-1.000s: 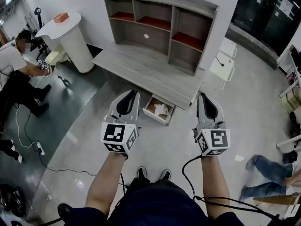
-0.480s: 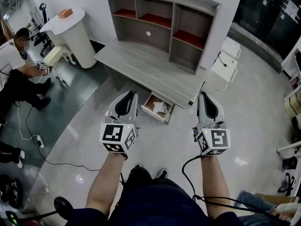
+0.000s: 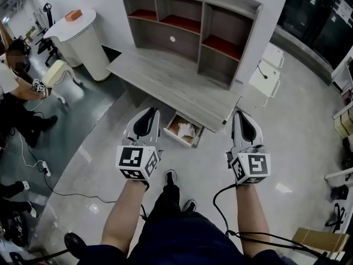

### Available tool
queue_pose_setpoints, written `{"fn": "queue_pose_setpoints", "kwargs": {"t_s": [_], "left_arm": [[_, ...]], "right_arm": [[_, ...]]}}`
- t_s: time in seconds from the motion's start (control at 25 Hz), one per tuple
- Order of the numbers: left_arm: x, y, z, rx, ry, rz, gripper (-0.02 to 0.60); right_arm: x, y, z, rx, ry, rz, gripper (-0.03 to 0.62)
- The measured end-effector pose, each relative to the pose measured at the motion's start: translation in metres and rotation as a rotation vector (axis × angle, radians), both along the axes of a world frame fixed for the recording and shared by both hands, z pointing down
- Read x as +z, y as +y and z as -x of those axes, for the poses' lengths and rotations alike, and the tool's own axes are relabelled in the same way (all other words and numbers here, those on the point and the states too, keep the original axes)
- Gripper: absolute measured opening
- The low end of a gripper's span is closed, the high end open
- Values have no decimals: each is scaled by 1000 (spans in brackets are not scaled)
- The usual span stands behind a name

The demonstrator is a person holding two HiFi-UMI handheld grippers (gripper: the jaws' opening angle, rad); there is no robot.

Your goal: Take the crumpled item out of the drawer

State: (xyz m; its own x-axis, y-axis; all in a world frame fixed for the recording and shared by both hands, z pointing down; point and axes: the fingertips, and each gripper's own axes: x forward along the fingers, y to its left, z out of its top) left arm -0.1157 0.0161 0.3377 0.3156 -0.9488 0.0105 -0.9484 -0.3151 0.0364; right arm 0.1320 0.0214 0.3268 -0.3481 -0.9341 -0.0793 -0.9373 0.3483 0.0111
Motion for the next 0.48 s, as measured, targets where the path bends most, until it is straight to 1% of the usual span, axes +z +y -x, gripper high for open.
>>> {"fn": "queue_pose_setpoints", "kwargs": {"t_s": [0.16, 0.32, 0.48], "left_arm": [[10, -40, 2, 27, 19, 11, 38], [20, -85, 13, 53, 29, 36, 38], [22, -126, 24, 73, 36, 44, 38]], "right_arm": [[10, -34, 5, 18, 20, 21, 6], [12, -74, 21, 31, 37, 33, 6], [9, -111, 37, 43, 42, 36, 6]]}}
